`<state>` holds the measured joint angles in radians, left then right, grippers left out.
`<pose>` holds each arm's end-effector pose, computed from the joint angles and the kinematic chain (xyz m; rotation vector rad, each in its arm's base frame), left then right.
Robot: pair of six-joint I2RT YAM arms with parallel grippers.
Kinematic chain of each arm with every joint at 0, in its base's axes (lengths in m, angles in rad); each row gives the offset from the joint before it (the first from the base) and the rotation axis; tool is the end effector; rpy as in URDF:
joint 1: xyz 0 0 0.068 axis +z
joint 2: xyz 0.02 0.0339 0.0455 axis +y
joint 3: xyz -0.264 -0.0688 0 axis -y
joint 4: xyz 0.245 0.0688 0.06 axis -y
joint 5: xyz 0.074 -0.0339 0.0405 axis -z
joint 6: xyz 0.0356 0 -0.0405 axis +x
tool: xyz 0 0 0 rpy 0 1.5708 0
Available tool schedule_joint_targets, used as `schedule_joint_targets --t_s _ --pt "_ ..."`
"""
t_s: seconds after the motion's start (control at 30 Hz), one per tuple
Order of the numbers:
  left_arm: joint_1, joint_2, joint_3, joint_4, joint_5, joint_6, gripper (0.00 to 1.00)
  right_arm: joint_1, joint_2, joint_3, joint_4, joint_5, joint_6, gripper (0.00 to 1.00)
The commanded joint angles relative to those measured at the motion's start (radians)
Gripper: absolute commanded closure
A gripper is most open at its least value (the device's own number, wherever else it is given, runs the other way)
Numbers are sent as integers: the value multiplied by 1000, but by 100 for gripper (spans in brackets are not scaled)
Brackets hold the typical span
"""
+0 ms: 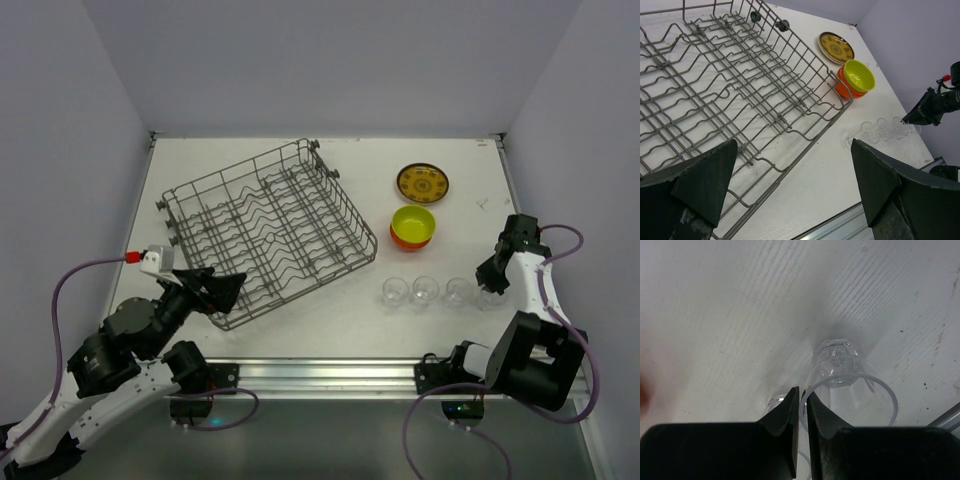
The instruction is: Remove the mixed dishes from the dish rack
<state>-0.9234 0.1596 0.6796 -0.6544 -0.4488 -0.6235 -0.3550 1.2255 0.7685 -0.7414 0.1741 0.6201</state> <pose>0.0408 -0.0284 0.3150 -0.0822 1.7507 -0.7686 0.2010 -0.0811 0.2061 1.3260 2.4043 -0.1691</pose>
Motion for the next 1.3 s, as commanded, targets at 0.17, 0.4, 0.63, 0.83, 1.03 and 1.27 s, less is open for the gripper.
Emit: schedule_joint_targets --t_s 0.17,0.4,0.63,0.83,1.03,1.27 --pt "-19 -14 0 29 27 30 0 -7 -29 57 1 -38 -19 72" --pt "-19 -9 -2 33 32 34 0 -7 -105 129 -68 10 -33 59" --pt "-19 3 -2 32 16 31 0 -6 -260 233 -122 -45 -57 47" --pt "-12 63 11 21 -7 25 0 -6 -480 334 -130 -238 -141 10" --pt "96 57 0 45 -8 42 0 36 -638 515 -242 -355 -223 1" --pt "155 236 70 35 -152 132 0 255 -759 617 -311 -207 -299 1"
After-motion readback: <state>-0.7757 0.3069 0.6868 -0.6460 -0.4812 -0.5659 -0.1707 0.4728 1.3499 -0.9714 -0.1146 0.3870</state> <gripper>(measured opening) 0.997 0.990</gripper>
